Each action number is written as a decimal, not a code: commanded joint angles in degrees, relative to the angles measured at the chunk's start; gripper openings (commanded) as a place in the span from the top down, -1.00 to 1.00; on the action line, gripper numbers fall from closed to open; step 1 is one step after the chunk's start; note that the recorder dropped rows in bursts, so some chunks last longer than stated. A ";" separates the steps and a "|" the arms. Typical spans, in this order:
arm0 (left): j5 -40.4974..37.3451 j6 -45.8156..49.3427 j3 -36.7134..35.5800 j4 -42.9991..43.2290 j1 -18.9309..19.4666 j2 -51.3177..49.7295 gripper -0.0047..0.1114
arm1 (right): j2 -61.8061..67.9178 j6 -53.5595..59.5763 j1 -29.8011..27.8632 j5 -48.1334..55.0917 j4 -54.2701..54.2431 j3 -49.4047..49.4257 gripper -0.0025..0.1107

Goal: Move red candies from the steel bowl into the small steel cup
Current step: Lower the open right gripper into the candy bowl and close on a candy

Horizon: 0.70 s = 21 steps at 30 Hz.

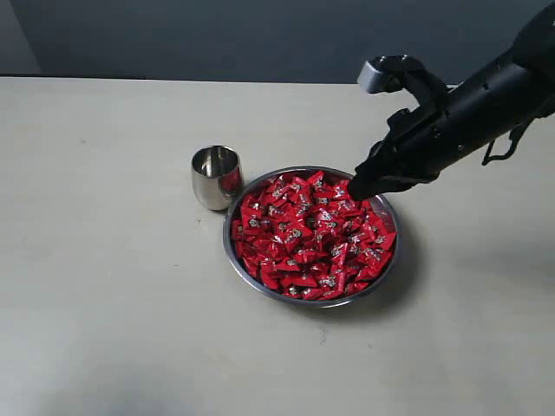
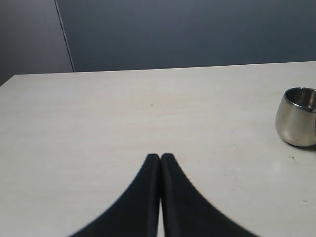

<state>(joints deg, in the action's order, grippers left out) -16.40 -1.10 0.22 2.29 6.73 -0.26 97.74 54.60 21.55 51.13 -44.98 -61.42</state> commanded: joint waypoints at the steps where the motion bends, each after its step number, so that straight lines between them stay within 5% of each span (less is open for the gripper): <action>1: 0.10 -0.05 -0.22 -0.08 0.03 0.26 0.91 | -0.02 0.70 4.41 -0.39 -1.58 -0.51 0.97; 6: 0.10 -0.05 -0.22 -0.08 0.03 0.26 0.91 | -0.02 -7.66 9.48 -4.69 1.69 -0.51 0.97; 13: 0.10 -0.05 -0.22 -0.08 0.03 0.26 0.91 | 1.90 -28.92 15.32 -11.87 23.16 -0.51 0.97; 21: 0.10 -0.05 -0.22 -0.08 0.03 0.26 0.91 | 2.82 -30.43 19.81 -12.56 27.40 -0.51 0.97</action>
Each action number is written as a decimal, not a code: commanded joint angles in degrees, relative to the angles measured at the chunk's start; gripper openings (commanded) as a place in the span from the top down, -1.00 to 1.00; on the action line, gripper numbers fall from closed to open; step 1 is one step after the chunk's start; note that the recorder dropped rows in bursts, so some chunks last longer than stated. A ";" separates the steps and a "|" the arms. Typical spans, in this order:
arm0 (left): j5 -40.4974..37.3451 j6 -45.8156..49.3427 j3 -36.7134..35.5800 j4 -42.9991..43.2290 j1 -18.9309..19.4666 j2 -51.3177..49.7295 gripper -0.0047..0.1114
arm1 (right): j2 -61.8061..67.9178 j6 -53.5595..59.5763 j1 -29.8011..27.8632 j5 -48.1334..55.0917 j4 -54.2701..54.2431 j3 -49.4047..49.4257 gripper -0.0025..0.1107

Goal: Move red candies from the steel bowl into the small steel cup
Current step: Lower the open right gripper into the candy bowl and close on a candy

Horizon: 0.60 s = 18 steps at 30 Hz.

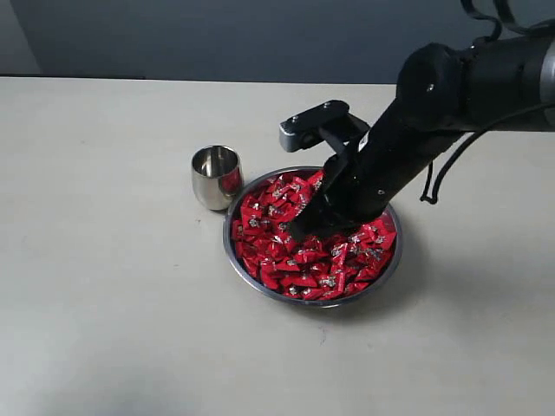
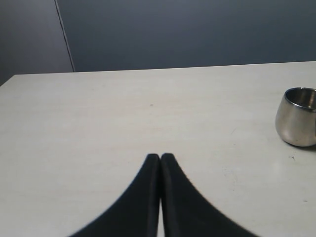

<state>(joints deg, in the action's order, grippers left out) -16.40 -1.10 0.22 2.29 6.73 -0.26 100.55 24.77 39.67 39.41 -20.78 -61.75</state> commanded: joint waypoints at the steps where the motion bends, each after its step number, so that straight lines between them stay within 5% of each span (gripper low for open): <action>1: 0.10 -0.05 -0.22 -0.08 0.03 0.26 0.91 | 0.02 -0.59 2.09 -0.95 3.44 -0.18 0.97; 9: 0.10 -0.05 -0.22 -0.08 0.03 0.26 0.91 | 0.02 -7.75 2.07 -3.09 6.81 -0.18 0.34; 18: 0.10 -0.05 -0.22 -0.08 0.03 0.26 0.91 | 6.09 -7.98 2.07 -0.97 10.26 -5.77 0.34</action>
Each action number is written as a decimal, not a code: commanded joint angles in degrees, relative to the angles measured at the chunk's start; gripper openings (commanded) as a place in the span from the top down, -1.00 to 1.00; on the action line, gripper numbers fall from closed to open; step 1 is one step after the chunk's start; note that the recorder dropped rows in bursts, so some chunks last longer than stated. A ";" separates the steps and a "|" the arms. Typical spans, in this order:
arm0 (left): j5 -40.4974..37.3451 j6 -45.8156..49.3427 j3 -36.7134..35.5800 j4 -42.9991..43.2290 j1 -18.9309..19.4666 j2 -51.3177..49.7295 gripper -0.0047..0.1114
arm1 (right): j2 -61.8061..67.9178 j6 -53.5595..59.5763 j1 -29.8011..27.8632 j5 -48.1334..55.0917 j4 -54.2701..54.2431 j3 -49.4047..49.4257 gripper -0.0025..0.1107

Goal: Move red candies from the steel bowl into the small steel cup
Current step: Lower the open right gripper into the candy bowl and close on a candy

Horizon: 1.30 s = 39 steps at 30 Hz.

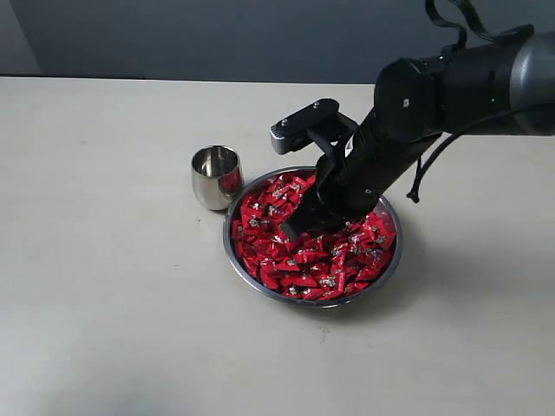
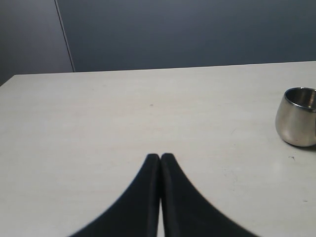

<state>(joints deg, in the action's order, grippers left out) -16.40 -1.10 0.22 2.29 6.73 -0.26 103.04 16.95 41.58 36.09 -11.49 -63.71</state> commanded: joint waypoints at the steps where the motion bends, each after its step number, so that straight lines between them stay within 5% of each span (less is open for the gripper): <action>1: 0.10 -0.05 -0.22 -0.08 0.03 0.26 0.91 | 4.49 -0.17 0.17 3.82 0.96 -4.97 0.34; 39: 0.10 -0.05 -0.22 -0.08 0.03 0.26 0.91 | 15.79 -0.29 0.83 12.73 4.98 -10.02 0.25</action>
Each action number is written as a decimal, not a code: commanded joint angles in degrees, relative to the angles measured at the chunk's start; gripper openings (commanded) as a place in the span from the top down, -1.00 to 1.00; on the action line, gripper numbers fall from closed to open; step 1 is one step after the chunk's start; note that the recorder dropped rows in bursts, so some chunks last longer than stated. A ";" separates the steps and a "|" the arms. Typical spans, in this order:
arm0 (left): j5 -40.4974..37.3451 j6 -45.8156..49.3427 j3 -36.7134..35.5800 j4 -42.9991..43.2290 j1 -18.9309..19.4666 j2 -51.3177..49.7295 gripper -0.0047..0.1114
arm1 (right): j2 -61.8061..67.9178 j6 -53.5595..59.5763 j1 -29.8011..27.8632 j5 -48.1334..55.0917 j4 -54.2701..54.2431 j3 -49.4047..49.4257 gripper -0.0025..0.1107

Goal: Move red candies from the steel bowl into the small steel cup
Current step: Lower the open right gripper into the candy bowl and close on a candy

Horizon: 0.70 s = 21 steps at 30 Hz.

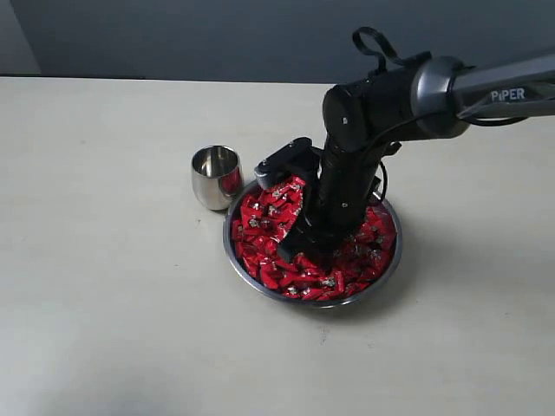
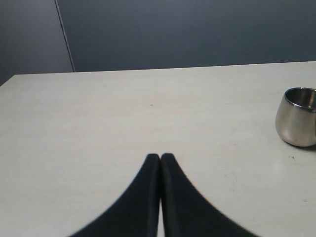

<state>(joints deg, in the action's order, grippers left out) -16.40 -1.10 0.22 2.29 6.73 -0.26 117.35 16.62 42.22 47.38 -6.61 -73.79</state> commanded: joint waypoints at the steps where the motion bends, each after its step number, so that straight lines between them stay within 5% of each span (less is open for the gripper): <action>1: 0.10 -0.05 -0.22 -0.08 0.03 0.26 0.91 | 1.52 -0.08 0.18 1.53 0.10 0.07 0.21; 21: 0.10 -0.05 -0.22 -0.08 0.03 0.26 0.91 | 2.18 -1.76 0.18 1.34 0.32 0.07 0.19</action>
<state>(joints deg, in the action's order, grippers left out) -16.40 -1.10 0.22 2.29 6.73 -0.26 118.78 15.43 42.22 47.62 -6.61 -73.89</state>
